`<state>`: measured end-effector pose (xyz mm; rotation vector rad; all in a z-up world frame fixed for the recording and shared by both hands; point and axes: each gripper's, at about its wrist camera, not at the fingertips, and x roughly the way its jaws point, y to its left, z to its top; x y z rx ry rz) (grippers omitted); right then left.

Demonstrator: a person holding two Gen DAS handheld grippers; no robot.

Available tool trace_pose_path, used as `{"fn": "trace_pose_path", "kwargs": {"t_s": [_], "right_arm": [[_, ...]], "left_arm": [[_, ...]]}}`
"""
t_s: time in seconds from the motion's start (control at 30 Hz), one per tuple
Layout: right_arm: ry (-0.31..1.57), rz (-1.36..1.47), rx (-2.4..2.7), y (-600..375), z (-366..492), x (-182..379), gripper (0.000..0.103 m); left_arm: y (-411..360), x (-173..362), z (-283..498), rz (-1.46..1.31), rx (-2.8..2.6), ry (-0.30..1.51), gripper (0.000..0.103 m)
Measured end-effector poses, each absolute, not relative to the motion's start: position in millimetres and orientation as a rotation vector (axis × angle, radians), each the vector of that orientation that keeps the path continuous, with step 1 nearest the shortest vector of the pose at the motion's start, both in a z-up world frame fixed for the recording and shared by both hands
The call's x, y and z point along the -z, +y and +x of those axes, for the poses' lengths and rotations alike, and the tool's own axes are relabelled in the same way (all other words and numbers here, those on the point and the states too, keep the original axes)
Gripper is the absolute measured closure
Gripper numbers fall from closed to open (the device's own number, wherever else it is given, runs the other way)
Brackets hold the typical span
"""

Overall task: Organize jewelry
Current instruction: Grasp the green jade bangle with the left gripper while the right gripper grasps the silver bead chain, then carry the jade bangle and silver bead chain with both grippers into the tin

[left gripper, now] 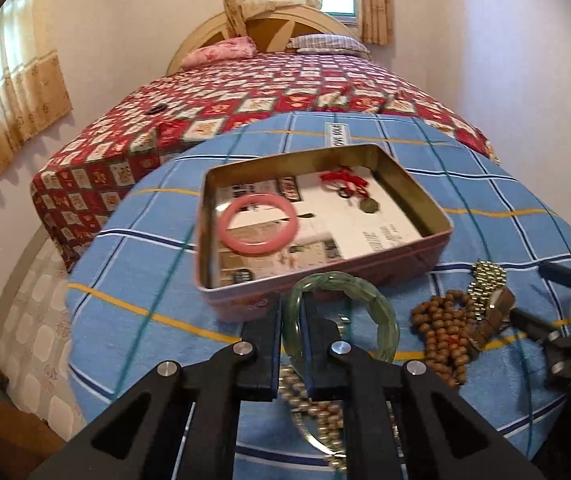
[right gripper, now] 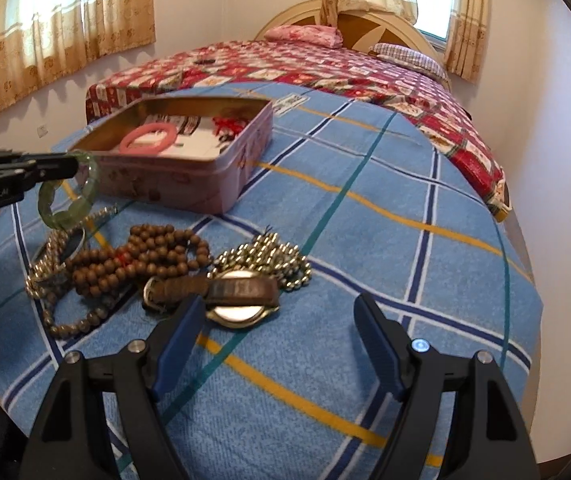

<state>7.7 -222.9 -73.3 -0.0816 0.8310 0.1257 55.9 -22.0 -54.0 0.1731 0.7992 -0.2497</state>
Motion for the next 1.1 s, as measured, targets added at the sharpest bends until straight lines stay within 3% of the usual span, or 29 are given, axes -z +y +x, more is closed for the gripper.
{"fn": "trace_pose_path", "kwargs": {"t_s": [0.23, 0.47, 0.63, 0.77, 1.1], "right_arm": [[0.824, -0.043, -0.104, -225, 28, 68, 0.026], [0.896, -0.002, -0.125, -221, 57, 85, 0.048], [0.910, -0.015, -0.160, -218, 49, 87, 0.079], [0.886, -0.019, -0.173, -216, 42, 84, 0.090], [0.801, -0.019, -0.182, -212, 35, 55, 0.091]], "left_arm": [[-17, 64, 62, 0.162, 0.234, 0.818, 0.095], [-20, 66, 60, 0.178, 0.237, 0.811, 0.095], [-18, 66, 61, 0.169, 0.236, 0.814, 0.095], [-18, 62, 59, 0.165, 0.242, 0.807, 0.095], [-16, 43, 53, 0.156, 0.248, 0.764, 0.095]]}}
